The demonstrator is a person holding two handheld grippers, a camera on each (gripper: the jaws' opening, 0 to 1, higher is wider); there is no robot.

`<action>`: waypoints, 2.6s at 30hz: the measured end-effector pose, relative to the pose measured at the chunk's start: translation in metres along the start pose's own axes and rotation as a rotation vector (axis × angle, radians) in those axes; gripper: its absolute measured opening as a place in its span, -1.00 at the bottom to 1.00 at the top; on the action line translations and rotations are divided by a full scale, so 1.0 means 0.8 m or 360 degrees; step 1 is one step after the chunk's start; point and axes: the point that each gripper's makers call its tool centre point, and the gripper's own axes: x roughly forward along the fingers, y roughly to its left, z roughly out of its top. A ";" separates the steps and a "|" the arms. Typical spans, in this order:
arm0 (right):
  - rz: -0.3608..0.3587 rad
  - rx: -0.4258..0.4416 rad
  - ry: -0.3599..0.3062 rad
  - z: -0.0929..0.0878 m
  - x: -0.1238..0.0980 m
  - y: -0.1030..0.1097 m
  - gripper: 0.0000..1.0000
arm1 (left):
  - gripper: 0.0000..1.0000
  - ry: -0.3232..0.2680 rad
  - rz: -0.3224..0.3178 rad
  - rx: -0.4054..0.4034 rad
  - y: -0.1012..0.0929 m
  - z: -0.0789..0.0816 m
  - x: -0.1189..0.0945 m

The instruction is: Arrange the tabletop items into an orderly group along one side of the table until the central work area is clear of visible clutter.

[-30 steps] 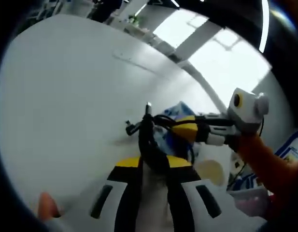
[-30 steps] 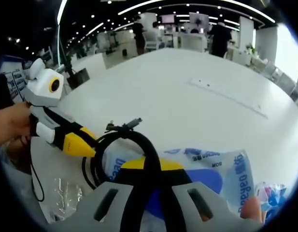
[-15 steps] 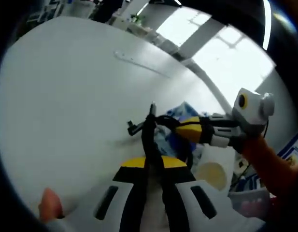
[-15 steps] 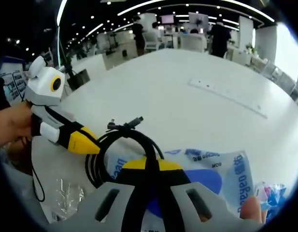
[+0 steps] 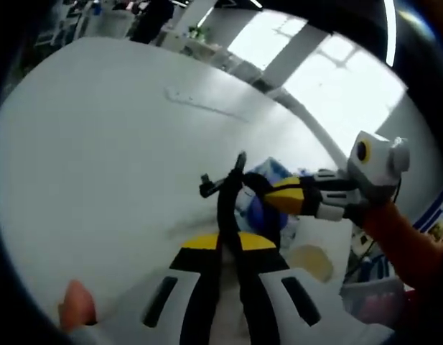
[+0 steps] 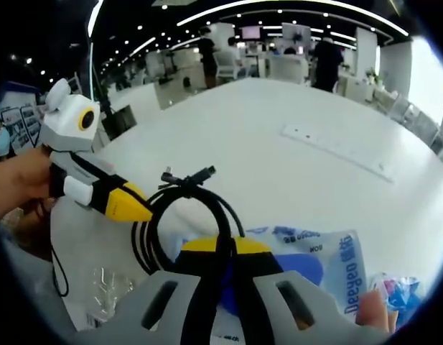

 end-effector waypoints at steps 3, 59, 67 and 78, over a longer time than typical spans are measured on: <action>-0.0007 -0.0001 -0.0011 0.003 -0.006 -0.002 -0.90 | -0.92 -0.0008 -0.0001 0.0019 -0.006 0.003 -0.002; -0.0396 0.0135 -0.0038 -0.103 -0.234 -0.096 -0.90 | -0.91 0.0165 -0.0320 0.0404 -0.240 -0.041 0.081; -0.0411 0.0181 0.0028 -0.133 -0.243 -0.104 -0.90 | -0.91 0.0258 -0.0324 0.0452 -0.251 -0.062 0.102; -0.0361 0.0270 0.0126 -0.171 -0.228 -0.103 -0.90 | -0.92 0.0397 -0.0229 0.0547 -0.239 -0.090 0.126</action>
